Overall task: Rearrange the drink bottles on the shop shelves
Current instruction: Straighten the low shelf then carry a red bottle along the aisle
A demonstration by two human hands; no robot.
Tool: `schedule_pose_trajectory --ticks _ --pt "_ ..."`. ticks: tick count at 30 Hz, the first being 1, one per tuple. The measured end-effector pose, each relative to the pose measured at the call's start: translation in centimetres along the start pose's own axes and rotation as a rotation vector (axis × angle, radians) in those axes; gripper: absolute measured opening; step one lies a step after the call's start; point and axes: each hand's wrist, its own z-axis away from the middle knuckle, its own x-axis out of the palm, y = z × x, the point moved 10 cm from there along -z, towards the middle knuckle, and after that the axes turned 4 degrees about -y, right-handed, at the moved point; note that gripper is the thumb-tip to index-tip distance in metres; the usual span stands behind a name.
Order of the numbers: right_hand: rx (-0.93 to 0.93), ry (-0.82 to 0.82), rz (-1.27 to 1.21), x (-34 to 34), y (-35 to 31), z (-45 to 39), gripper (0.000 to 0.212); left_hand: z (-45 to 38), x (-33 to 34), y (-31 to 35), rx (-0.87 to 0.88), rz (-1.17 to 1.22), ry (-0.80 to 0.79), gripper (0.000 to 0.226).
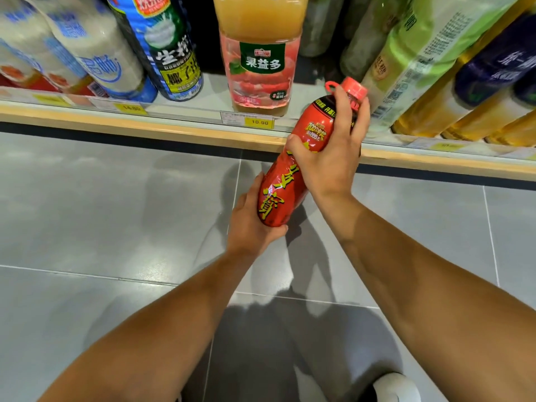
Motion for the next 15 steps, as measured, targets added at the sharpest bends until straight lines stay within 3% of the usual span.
schedule_pose_trajectory --ticks 7,15 --pt "0.146 -0.108 0.004 -2.3 -4.9 1.9 0.085 7.5 -6.3 4.2 -0.143 -0.09 -0.079 0.115" --pt "0.307 -0.169 -0.11 -13.4 -25.3 7.9 0.093 23.2 -25.9 17.9 -0.179 -0.26 -0.076 0.105"
